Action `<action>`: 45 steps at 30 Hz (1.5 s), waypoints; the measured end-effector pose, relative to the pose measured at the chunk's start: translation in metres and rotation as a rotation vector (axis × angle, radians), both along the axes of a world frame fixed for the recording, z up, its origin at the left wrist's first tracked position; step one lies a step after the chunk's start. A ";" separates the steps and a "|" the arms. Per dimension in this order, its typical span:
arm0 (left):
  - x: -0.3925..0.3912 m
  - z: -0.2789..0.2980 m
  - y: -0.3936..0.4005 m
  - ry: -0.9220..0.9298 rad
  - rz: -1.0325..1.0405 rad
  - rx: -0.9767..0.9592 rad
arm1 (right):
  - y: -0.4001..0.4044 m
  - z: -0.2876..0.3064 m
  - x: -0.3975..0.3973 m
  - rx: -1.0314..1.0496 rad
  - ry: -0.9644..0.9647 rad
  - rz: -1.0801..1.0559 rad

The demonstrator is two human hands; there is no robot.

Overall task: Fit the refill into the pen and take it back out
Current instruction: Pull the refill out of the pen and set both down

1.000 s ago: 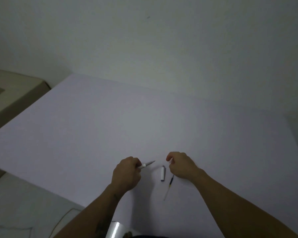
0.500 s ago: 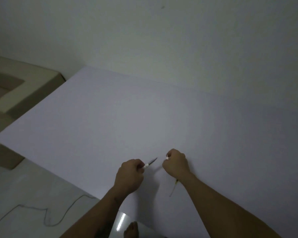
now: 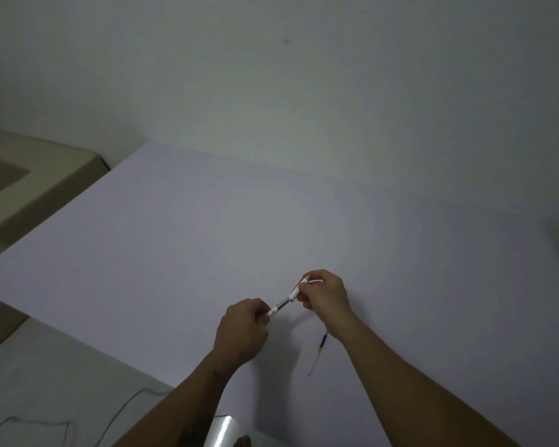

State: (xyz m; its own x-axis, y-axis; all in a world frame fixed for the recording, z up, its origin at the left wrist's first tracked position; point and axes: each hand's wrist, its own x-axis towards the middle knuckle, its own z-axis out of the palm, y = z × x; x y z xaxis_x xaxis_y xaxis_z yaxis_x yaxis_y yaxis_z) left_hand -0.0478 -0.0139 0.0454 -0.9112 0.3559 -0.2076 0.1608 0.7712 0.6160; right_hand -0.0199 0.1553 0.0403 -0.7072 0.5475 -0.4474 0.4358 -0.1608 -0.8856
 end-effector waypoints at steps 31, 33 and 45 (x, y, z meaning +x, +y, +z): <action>0.012 0.002 0.028 -0.060 0.003 0.205 | 0.010 0.025 0.021 -0.072 -0.072 0.045; 0.014 0.001 0.030 -0.105 -0.011 0.219 | 0.010 0.025 0.022 -0.003 -0.085 0.080; 0.012 -0.001 0.031 -0.231 -0.008 0.318 | 0.007 0.028 0.028 0.189 -0.013 0.151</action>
State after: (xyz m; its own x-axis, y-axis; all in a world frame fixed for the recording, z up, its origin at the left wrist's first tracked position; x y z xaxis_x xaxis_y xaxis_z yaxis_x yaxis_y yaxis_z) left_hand -0.0362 0.0171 0.0442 -0.8504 0.4423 -0.2851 -0.0045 0.5356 0.8444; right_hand 0.0081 0.1624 0.0686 -0.7821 0.5110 -0.3568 0.4541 0.0751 -0.8878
